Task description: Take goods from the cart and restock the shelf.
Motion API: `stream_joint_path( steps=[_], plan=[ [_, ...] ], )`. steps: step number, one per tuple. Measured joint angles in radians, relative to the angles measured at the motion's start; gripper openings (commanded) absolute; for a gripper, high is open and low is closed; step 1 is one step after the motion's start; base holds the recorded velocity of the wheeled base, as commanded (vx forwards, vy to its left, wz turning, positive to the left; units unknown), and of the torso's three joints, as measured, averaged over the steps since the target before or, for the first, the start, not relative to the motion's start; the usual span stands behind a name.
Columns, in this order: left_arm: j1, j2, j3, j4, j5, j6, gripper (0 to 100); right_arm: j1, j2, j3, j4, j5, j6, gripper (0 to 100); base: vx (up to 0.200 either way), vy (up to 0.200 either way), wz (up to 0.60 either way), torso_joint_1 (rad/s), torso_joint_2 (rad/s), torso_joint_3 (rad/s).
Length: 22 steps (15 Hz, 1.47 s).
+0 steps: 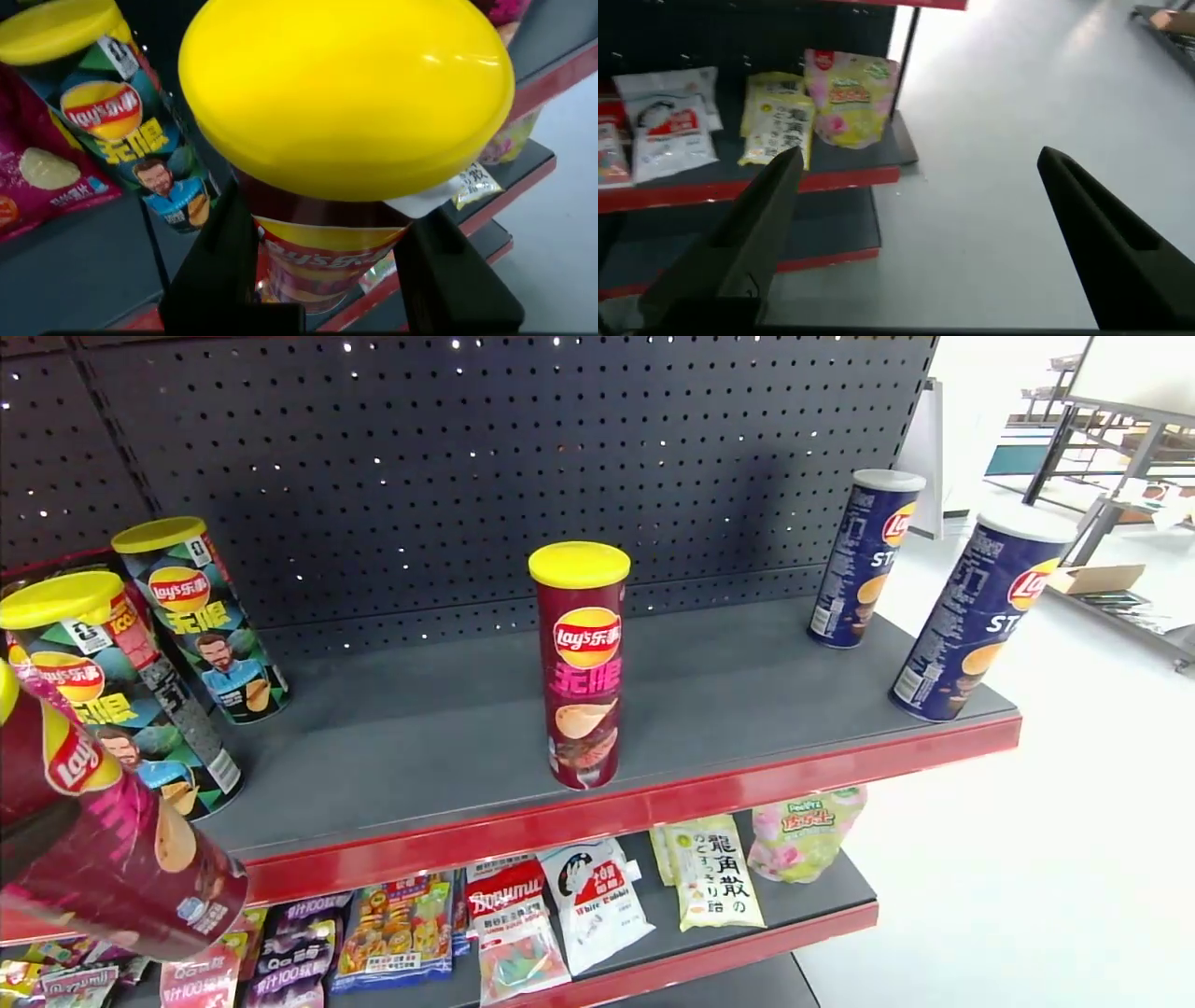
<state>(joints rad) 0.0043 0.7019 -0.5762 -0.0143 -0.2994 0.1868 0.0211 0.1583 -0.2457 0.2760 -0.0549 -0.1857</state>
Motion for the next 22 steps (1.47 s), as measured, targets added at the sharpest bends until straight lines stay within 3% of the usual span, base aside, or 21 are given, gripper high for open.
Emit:
stream_joint_path(
  steps=[3, 5, 9, 12, 16, 19, 22],
  plan=[
    [-0.001, 0.06, -0.003, -0.039, -0.013, -0.006, 0, 0.004, -0.077, 0.069, -0.024, 0.081, 0.036, 100, 0.0, 0.0, 0.0, 0.0, 0.0, 0.0],
    [-0.001, 0.089, -0.002, -0.041, -0.032, -0.01, 0, -0.01, -0.117, 0.105, -0.057, 0.125, 0.15, 100, 0.0, 0.0, 0.0, 0.0, 0.0, 0.0],
    [-0.003, 0.13, 0.003, -0.051, -0.077, -0.01, 0, -0.017, -0.151, 0.194, -0.244, 0.054, 0.159, 100, 0.0, 0.0, 0.0, 0.0, 0.0, 0.0],
    [-0.011, 0.174, -0.001, -0.097, -0.083, -0.01, 0, -0.017, -0.155, 0.239, -0.276, 0.064, 0.164, 100, 0.0, 0.0, 0.0, 0.0, 0.0, 0.0],
    [-0.098, 0.265, -0.035, -0.192, -0.096, -0.034, 0, -0.017, -0.156, 0.245, -0.276, 0.064, 0.181, 100, 0.0, 0.0, 0.0, 0.0, 0.0, 0.0],
    [-0.124, 0.398, -0.118, -0.268, -0.086, -0.051, 0, -0.017, -0.156, 0.245, -0.276, 0.064, 0.185, 100, 0.0, 0.0, 0.0, 0.0, 0.0, 0.0],
    [-0.151, 0.547, -0.187, -0.364, -0.081, -0.09, 0, -0.017, -0.156, 0.246, -0.276, 0.064, 0.186, 100, 0.0, 0.0, 0.0, 0.0, 0.0, 0.0]
  ],
)
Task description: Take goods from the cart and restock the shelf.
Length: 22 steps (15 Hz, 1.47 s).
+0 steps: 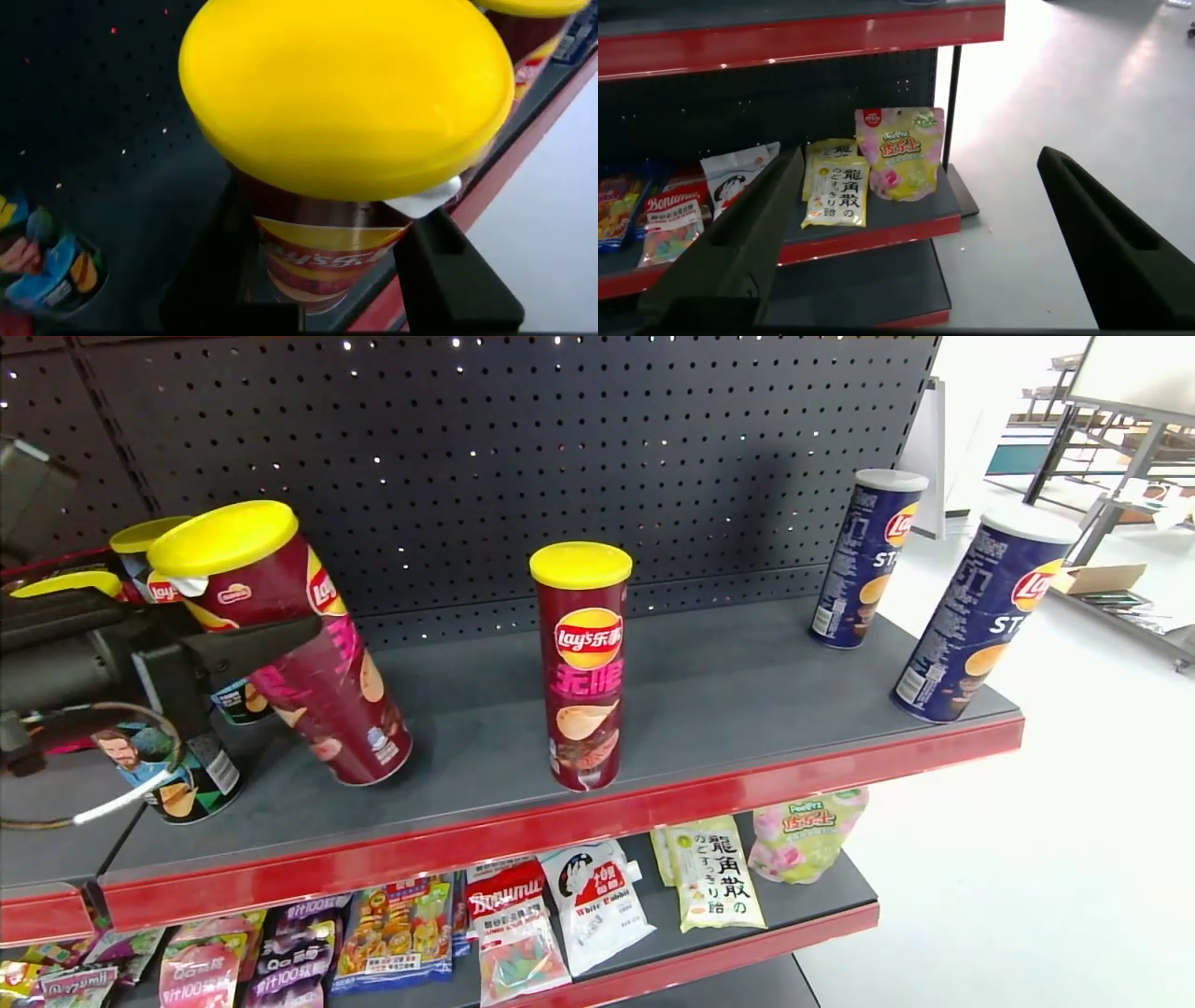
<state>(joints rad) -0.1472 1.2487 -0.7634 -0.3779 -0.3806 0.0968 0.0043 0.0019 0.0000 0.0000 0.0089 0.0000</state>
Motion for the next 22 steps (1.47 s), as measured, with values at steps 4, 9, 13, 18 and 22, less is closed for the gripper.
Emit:
stream_joint_path(
  steps=[4, 9, 13, 18, 22],
  plan=[
    [-0.029, 0.112, -0.022, -0.043, -0.005, -0.007, 0, 0.0, 0.0, 0.0, 0.0, 0.0, 0.0, 100, 0.0, 0.0, 0.0, 0.0, 0.0, 0.0],
    [-0.033, 0.197, -0.102, -0.045, -0.009, -0.007, 0, 0.0, 0.0, 0.0, 0.0, 0.0, 0.0, 100, 0.0, 0.0, 0.0, 0.0, 0.0, 0.0],
    [-0.067, 0.284, -0.229, -0.045, -0.006, -0.009, 0, 0.0, 0.0, 0.0, 0.0, 0.0, -0.001, 100, 0.0, 0.0, 0.0, 0.0, 0.0, 0.0],
    [-0.16, 0.429, -0.373, -0.044, 0.007, -0.012, 0, 0.0, 0.0, 0.0, 0.0, 0.0, 0.0, 100, 0.0, 0.0, 0.0, 0.0, 0.0, 0.0],
    [-0.184, 0.532, -0.47, -0.044, 0.009, -0.012, 0, 0.0, 0.0, 0.0, 0.0, 0.0, 0.0, 100, 0.0, 0.0, 0.0, 0.0, 0.0, 0.0]
  ],
)
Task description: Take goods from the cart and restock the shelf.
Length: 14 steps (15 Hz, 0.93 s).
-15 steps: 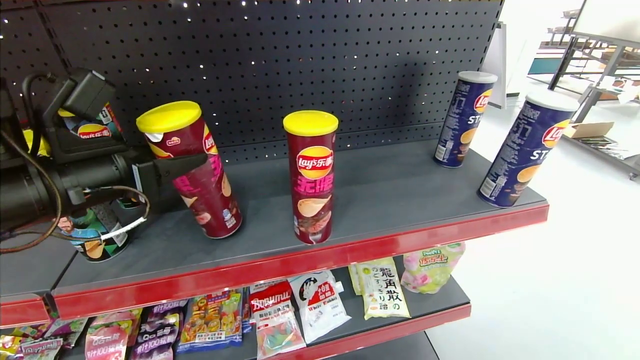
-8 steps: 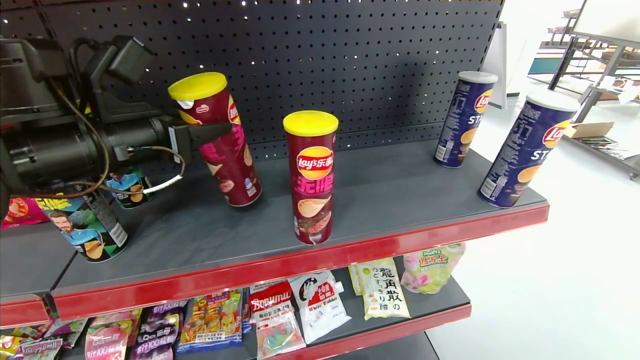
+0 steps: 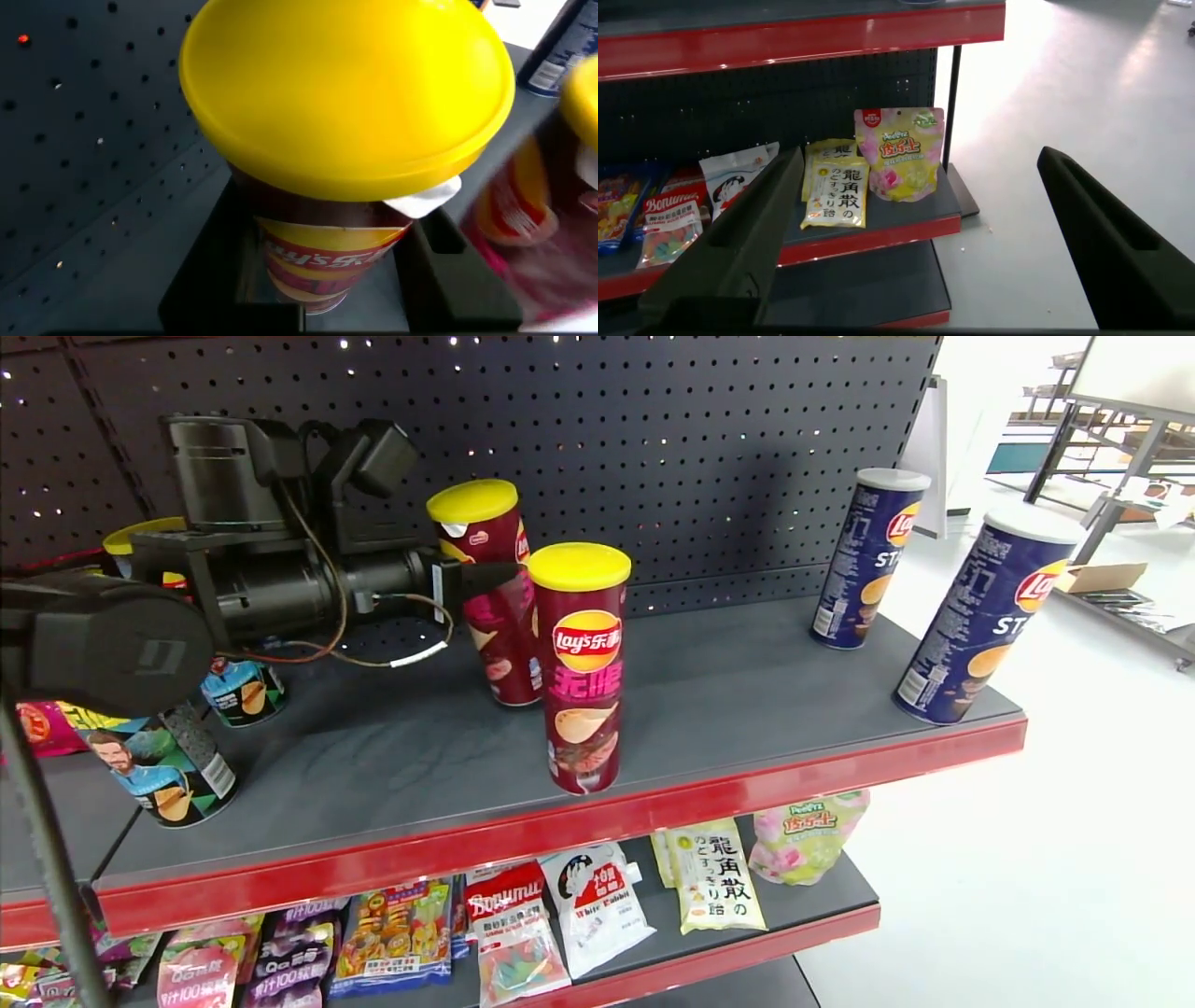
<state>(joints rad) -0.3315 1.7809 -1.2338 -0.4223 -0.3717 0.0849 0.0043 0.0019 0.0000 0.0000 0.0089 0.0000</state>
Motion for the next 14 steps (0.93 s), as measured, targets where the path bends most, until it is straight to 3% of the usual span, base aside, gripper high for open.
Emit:
stream_joint_path(
  steps=[9, 14],
  plan=[
    [-0.011, 0.157, -0.156, 0.001, -0.014, 0.007, 0, 0.0, 0.0, 0.0, 0.0, 0.0, 0.0, 100, 0.0, 0.0, 0.0, 0.0, 0.0, 0.0],
    [-0.02, 0.193, -0.191, 0.0, -0.029, 0.009, 0, 0.0, 0.0, 0.0, 0.0, 0.0, 0.0, 100, 0.0, 0.0, 0.0, 0.0, 0.0, 0.0]
  ],
)
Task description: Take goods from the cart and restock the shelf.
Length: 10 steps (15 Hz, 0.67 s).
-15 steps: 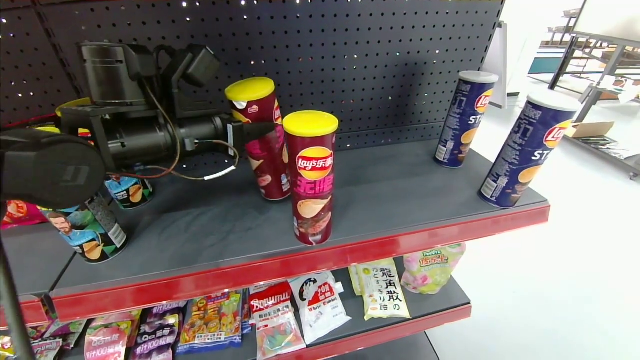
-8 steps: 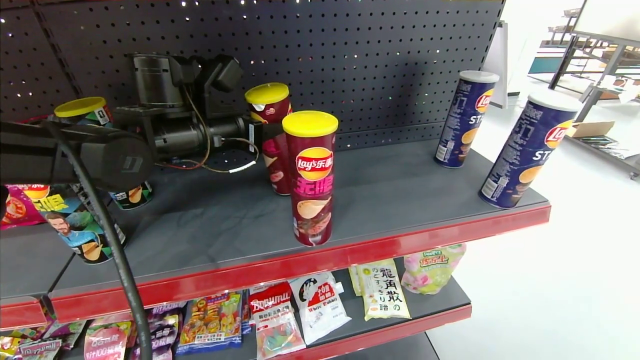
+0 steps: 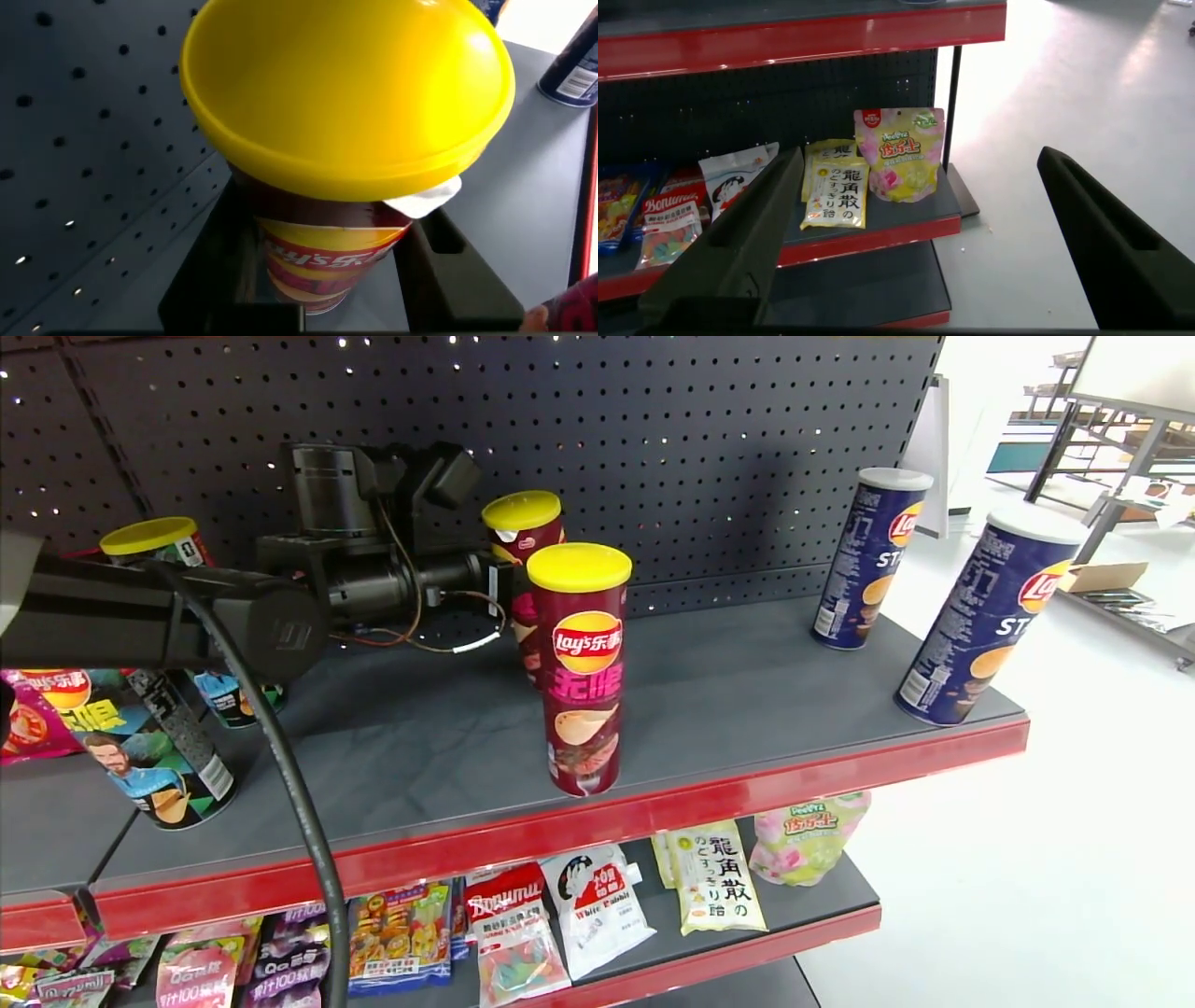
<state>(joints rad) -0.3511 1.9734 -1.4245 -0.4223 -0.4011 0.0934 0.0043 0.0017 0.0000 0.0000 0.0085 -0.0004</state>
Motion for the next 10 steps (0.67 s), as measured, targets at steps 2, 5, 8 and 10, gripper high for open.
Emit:
stream_joint_path(
  steps=[2, 5, 8, 10],
  plan=[
    [-0.005, 0.012, -0.01, -0.001, -0.002, 0.0, 0, 0.0, 0.0, 0.0, 0.0, 0.0, 0.0, 100, 0.0, 0.0, 0.0, 0.0, 0.0, 0.0],
    [-0.02, 0.023, -0.02, -0.003, -0.001, 0.0, 0, 0.0, 0.0, 0.0, 0.0, 0.0, 0.0, 100, 0.0, 0.0, 0.0, 0.0, 0.0, 0.0],
    [-0.023, 0.027, -0.022, -0.004, -0.001, 0.004, 0, 0.0, 0.0, 0.0, 0.0, 0.0, 0.0, 100, 0.0, 0.0, 0.0, 0.0, 0.0, 0.0],
    [-0.025, 0.028, -0.019, -0.005, -0.001, 0.028, 100, 0.0, 0.0, 0.0, 0.0, 0.0, 0.0, 100, 0.0, 0.0, 0.0, 0.0, 0.0, 0.0]
  ],
)
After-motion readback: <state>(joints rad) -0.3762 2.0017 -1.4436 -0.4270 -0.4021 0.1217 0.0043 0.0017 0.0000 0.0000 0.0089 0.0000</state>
